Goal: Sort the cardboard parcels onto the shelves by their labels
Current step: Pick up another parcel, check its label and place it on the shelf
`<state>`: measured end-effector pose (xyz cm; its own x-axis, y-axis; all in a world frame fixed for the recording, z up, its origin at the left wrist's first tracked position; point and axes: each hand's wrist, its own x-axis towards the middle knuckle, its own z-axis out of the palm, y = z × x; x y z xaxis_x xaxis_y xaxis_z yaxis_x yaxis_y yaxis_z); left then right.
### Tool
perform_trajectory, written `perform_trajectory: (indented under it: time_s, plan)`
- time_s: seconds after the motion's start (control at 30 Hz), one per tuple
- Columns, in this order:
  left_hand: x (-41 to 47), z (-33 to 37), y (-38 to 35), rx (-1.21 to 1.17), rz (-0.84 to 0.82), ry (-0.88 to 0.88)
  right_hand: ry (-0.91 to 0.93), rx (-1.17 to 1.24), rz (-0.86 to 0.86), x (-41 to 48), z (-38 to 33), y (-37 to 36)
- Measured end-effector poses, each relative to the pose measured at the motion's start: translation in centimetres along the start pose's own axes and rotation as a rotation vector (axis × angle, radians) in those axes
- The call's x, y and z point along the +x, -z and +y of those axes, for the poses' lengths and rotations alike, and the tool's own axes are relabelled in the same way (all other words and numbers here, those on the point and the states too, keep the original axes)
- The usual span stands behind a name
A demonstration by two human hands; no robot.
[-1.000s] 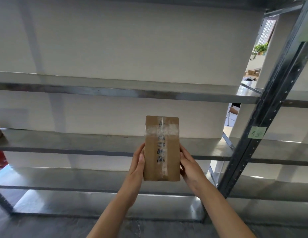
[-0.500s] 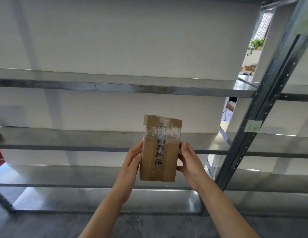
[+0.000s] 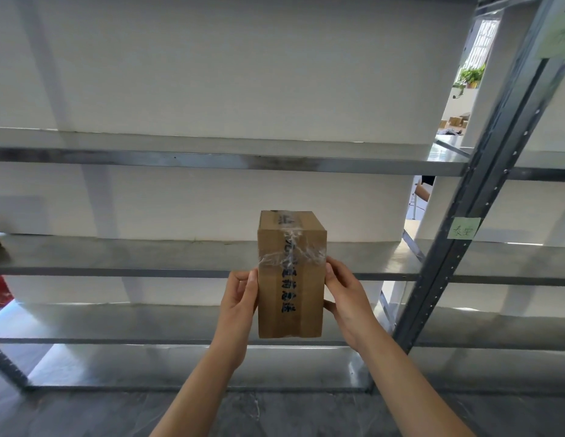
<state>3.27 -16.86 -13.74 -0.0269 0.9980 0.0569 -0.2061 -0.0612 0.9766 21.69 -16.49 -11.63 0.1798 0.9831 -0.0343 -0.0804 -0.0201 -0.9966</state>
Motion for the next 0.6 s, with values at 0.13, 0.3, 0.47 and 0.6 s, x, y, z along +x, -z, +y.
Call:
perform_trajectory:
  time_s: [0.13,0.3,0.47,0.6]
  plan:
    - [0.2,-0.3,0.0,0.032,-0.018,0.014,-0.050,0.039,-0.022,-0.1,-0.1,0.2]
    - [0.2,-1.0,-0.1,0.071,-0.052,0.050,-0.058,0.018,0.018,-0.1,-0.3,-0.1]
    - [0.4,-1.7,0.3,0.073,-0.061,0.082,-0.057,0.015,0.031,-0.1,-0.5,-0.2]
    - [0.4,-1.6,0.6,0.078,-0.092,0.072,-0.062,0.075,0.026,0.0,-0.5,0.0]
